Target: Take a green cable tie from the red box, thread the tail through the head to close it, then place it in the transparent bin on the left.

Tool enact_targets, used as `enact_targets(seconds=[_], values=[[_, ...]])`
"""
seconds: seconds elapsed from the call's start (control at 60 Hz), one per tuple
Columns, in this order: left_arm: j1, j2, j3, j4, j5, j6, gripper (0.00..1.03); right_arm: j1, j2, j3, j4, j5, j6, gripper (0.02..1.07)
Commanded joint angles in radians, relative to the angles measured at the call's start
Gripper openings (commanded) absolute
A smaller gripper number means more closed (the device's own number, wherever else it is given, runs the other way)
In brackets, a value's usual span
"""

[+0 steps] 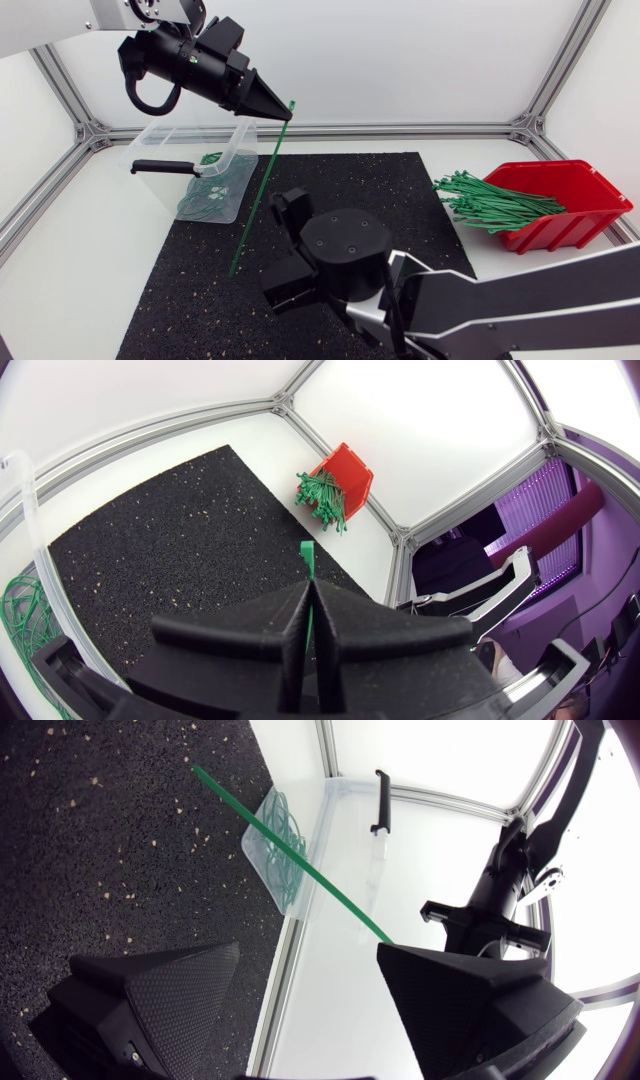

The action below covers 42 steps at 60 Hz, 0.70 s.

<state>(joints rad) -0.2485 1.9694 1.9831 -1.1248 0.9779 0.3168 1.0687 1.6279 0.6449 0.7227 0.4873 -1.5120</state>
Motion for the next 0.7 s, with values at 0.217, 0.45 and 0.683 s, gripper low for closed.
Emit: enact_targets(seconds=[0.217, 0.45, 0.683], values=[[-0.026, 0.097, 0.111, -0.09, 0.016, 0.068, 0.03, 0.053, 0.092, 0.039, 0.055, -0.035, -0.047, 1.02], [-0.051, 0.095, 0.109, -0.125, 0.016, 0.096, 0.03, 0.074, 0.164, 0.055, 0.098, -0.046, -0.073, 1.0], [-0.061, 0.108, 0.112, -0.13, 0.016, 0.107, 0.03, 0.089, 0.21, 0.056, 0.149, -0.058, -0.091, 0.76]])
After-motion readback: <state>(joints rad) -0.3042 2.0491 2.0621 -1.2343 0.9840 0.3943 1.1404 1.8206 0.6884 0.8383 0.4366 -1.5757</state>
